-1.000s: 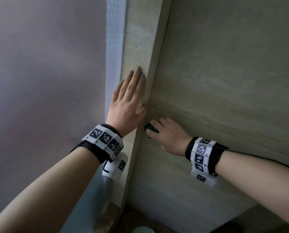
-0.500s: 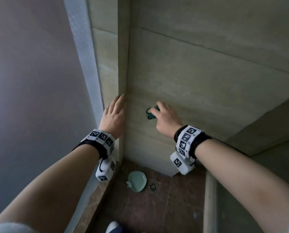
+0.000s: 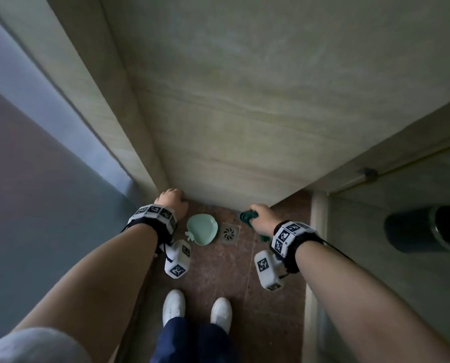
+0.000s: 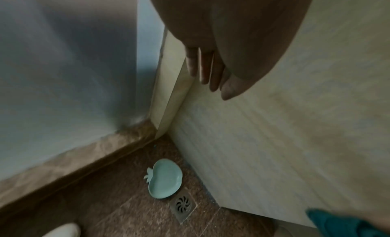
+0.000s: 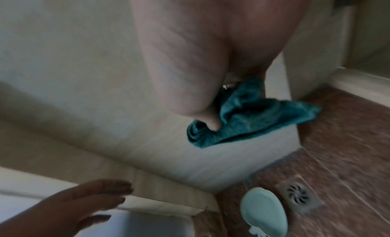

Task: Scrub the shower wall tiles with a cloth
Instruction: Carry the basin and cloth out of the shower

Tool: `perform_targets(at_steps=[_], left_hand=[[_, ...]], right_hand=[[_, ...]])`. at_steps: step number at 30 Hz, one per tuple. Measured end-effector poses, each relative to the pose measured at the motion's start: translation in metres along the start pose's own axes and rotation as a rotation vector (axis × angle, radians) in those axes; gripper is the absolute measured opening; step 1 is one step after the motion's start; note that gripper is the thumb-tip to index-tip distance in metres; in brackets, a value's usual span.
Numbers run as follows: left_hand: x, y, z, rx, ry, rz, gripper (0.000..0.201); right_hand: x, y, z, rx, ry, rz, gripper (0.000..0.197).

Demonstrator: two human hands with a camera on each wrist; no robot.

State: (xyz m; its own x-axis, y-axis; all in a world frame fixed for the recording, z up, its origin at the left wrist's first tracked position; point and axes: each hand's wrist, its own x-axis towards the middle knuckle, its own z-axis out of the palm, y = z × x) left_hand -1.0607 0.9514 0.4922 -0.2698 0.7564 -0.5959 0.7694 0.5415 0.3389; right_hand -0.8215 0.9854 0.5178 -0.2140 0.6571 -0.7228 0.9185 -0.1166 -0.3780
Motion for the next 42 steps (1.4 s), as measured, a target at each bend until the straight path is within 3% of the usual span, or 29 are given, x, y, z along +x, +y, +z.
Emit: perform_targets(at_steps=[6, 10, 18, 23, 26, 28, 37, 42], left_hand=[[0.076, -0.034, 0.121, -0.116, -0.208, -0.173, 0.041], [0.124, -0.064, 0.197, -0.252, -0.300, -0.282, 0.039], [0.201, -0.123, 0.316, -0.355, -0.256, -0.448, 0.038], [0.235, -0.149, 0.372, -0.451, -0.208, -0.502, 0.039], [0.247, -0.146, 0.388, -0.551, -0.113, -0.566, 0.029], [0.255, -0.147, 0.397, -0.616, -0.072, -0.600, 0.034], [0.254, -0.163, 0.407, -0.689, -0.157, -0.516, 0.020], [0.227, -0.142, 0.382, -0.699, -0.135, -0.459, 0.020]], right_hand=[[0.090, 0.093, 0.094, 0.247, -0.019, 0.289, 0.028], [0.143, 0.145, 0.153, 0.384, -0.024, 0.419, 0.040], [0.243, 0.201, 0.248, 0.765, 0.043, 0.534, 0.035], [0.273, 0.224, 0.295, 0.927, 0.073, 0.601, 0.030], [0.280, 0.236, 0.317, 0.976, 0.085, 0.637, 0.031], [0.281, 0.239, 0.327, 1.008, 0.110, 0.667, 0.031], [0.280, 0.245, 0.325, 1.094, 0.108, 0.662, 0.033], [0.258, 0.237, 0.307, 1.104, 0.141, 0.643, 0.034]])
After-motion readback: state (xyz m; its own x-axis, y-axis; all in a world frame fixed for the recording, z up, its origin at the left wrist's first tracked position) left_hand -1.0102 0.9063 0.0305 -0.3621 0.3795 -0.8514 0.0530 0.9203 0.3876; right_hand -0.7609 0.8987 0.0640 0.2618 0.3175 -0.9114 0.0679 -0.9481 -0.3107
